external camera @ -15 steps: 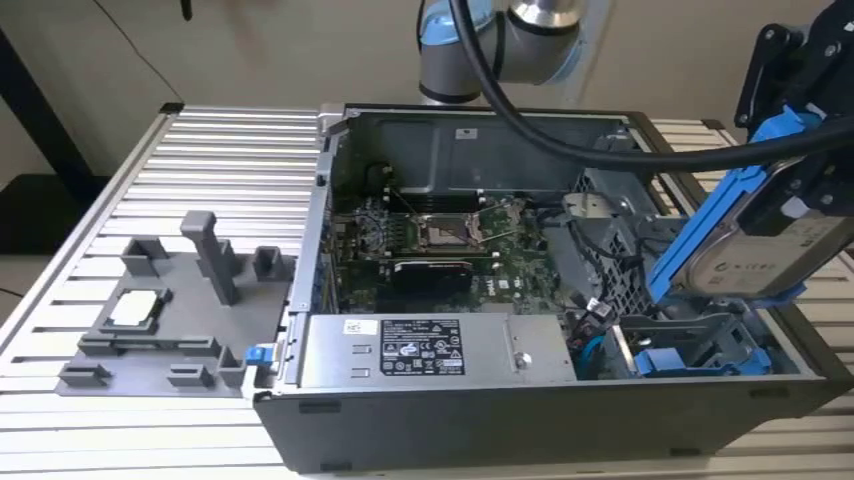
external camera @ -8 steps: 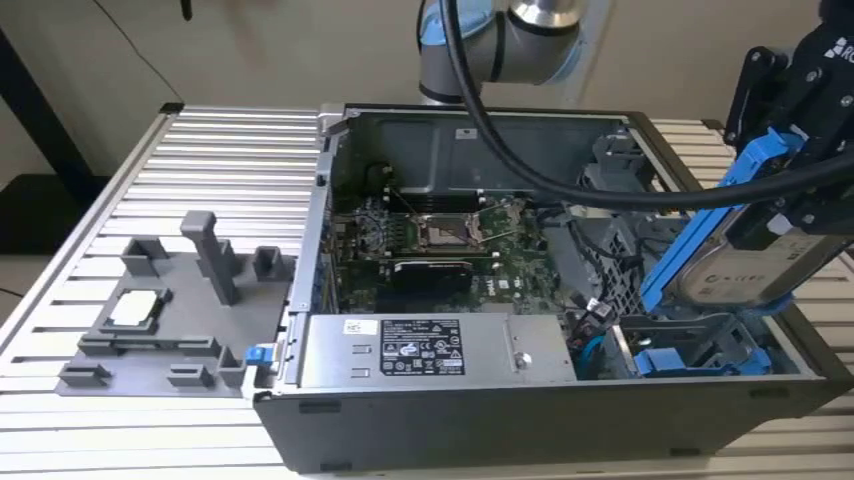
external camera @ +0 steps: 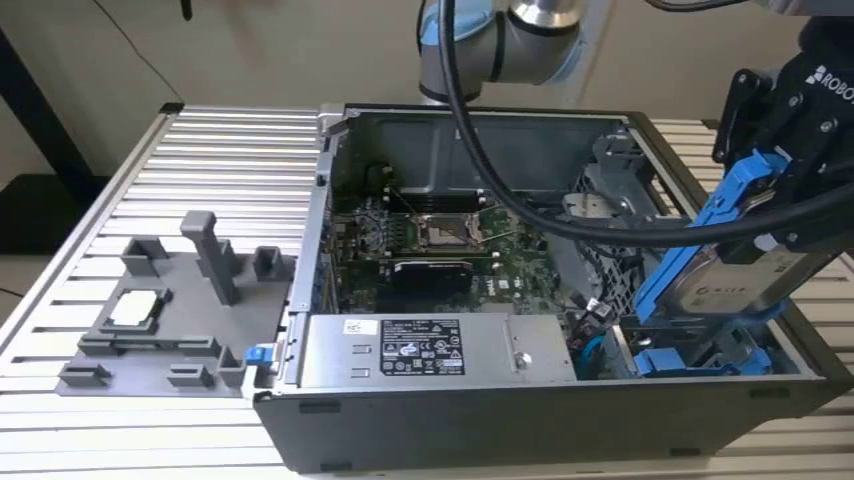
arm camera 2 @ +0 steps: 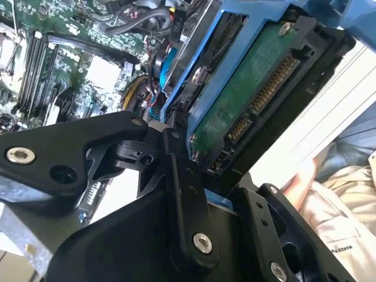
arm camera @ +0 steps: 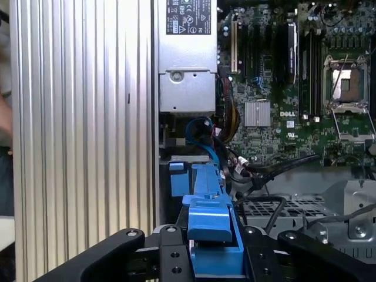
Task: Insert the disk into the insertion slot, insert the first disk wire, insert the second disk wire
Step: 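Insert the disk into the insertion slot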
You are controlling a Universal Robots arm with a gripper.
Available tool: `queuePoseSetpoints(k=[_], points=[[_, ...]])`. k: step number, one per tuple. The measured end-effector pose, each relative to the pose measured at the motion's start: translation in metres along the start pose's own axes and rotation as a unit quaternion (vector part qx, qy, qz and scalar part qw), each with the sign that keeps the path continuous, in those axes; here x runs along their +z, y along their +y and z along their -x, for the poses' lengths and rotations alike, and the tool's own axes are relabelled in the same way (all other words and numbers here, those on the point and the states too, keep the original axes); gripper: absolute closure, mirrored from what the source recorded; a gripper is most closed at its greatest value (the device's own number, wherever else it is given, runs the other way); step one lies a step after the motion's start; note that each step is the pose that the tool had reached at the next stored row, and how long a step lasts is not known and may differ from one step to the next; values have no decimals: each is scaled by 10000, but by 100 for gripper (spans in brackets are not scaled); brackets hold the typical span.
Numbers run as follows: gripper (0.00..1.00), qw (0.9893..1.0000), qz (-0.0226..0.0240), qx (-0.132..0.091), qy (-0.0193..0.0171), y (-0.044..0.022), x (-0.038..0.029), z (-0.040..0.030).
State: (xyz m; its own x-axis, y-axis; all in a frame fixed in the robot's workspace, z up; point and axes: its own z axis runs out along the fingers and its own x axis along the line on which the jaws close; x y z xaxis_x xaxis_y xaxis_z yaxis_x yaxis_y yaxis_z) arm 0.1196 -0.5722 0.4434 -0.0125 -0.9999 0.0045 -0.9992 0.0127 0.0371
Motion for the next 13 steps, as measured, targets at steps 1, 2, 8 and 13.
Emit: queuePoseSetpoints(k=[1, 2, 8, 13], points=[[67, 10000, -6, -8, 5, 0, 9, 0], [67, 10000, -13, -19, 9, 0, 18, 0], [67, 10000, -35, -81, 36, -2, 71, 0], [67, 10000, -35, -82, 36, -3, 83, 0]])
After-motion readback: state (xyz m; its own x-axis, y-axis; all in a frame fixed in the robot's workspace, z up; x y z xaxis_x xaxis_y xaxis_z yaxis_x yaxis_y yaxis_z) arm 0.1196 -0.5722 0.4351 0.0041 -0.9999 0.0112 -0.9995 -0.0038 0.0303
